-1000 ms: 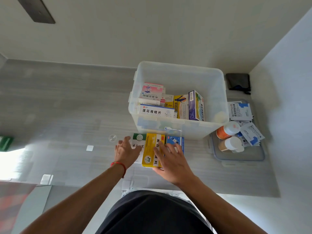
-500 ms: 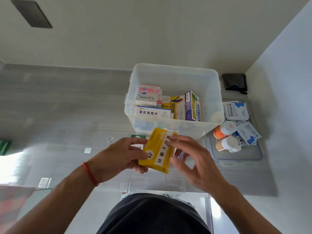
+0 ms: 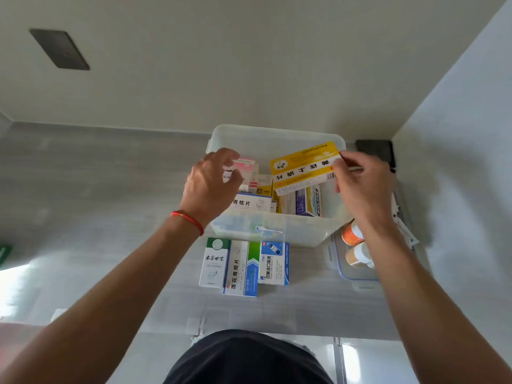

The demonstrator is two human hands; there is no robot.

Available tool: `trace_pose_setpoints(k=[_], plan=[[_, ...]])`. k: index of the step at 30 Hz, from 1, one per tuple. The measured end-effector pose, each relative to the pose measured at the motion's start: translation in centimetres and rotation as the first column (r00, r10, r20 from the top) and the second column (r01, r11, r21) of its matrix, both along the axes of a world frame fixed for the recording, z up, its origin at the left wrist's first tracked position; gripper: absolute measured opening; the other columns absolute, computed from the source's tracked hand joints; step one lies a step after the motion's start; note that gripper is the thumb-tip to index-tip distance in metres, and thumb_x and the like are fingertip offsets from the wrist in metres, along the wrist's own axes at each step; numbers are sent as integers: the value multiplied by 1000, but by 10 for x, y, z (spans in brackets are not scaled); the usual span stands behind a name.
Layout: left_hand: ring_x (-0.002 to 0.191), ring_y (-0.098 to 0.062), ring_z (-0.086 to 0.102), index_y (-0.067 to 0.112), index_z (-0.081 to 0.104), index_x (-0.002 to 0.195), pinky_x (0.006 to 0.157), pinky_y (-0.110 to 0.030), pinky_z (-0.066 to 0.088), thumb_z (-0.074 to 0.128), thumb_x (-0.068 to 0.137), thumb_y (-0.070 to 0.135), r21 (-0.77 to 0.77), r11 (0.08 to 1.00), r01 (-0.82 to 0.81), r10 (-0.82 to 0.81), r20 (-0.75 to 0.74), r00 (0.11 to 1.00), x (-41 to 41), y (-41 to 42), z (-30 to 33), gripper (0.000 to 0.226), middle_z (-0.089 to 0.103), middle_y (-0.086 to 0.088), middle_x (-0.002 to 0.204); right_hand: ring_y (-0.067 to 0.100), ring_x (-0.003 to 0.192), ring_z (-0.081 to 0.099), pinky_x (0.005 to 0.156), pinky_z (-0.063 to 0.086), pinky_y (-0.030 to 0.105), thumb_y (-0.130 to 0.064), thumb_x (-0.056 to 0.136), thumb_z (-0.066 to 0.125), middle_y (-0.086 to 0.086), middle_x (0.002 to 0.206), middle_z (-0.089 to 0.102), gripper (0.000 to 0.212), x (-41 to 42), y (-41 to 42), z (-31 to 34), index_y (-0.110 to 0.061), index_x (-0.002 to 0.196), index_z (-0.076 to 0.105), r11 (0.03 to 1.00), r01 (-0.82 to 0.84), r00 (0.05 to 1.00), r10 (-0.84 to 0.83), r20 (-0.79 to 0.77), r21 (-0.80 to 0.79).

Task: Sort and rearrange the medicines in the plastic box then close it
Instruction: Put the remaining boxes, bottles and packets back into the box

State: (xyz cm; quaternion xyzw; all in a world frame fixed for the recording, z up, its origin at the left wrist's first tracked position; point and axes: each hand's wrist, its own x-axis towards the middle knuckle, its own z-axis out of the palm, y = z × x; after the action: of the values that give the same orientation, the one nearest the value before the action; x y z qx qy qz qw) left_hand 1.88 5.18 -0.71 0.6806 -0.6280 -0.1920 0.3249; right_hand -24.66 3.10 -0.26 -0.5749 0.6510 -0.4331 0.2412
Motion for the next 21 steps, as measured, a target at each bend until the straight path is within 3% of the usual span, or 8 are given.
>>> trace_pose_setpoints(k=[2,4,6,10,12,16,21], plan=[[93,-29,62,9,69,112,84,-40,52,59,86,9,-66,998,10,2,188,982,0,5,-21,27,72,-9,102,12,72,66,68,51,21,-18,96,61,8,87,75,22,5,-22,-13,-8,105,77,1000,24,976,-23,-215,1],[92,-33,61,6,71,103,80,-43,52,54,83,7,-112,993,42,-3,323,946,-1,11,-35,27,74,-12,94,23,86,67,77,54,33,-17,99,58,13,99,71,23,17,-40,-26,-4,107,75,996,15,950,13,-313,87],[89,-32,61,7,72,99,78,-41,51,52,81,10,-121,992,41,6,369,929,-1,9,-40,27,74,-10,89,29,84,64,72,49,35,-18,100,54,14,97,66,22,31,-52,-38,-4,99,71,986,34,929,30,-370,166],[87,-30,61,9,71,95,77,-40,50,46,81,17,-127,991,34,18,393,919,0,6,-42,30,74,-7,85,34,98,65,76,46,36,-22,107,49,20,116,63,30,44,-66,-54,2,120,61,935,43,924,96,-370,351],[87,-29,61,8,71,94,76,-40,50,46,81,18,-124,992,37,14,389,921,-1,6,-42,29,74,-6,86,35,103,64,78,47,37,-22,108,47,21,120,62,31,39,-67,-59,2,125,57,896,3,908,184,-376,445],[93,-30,63,8,72,98,80,-40,51,53,80,12,-137,989,54,-3,347,938,0,6,-40,26,75,-7,92,30,101,67,78,50,36,-12,103,53,14,119,70,22,30,-62,-67,-9,121,65,852,-90,874,316,-369,516],[105,-20,59,6,71,108,92,-31,49,60,81,-2,-253,966,48,-37,51,998,10,17,-30,30,72,-6,109,31,109,67,78,45,32,-10,103,52,11,125,70,27,39,-57,-63,-16,126,65,817,-202,835,432,-341,540]])
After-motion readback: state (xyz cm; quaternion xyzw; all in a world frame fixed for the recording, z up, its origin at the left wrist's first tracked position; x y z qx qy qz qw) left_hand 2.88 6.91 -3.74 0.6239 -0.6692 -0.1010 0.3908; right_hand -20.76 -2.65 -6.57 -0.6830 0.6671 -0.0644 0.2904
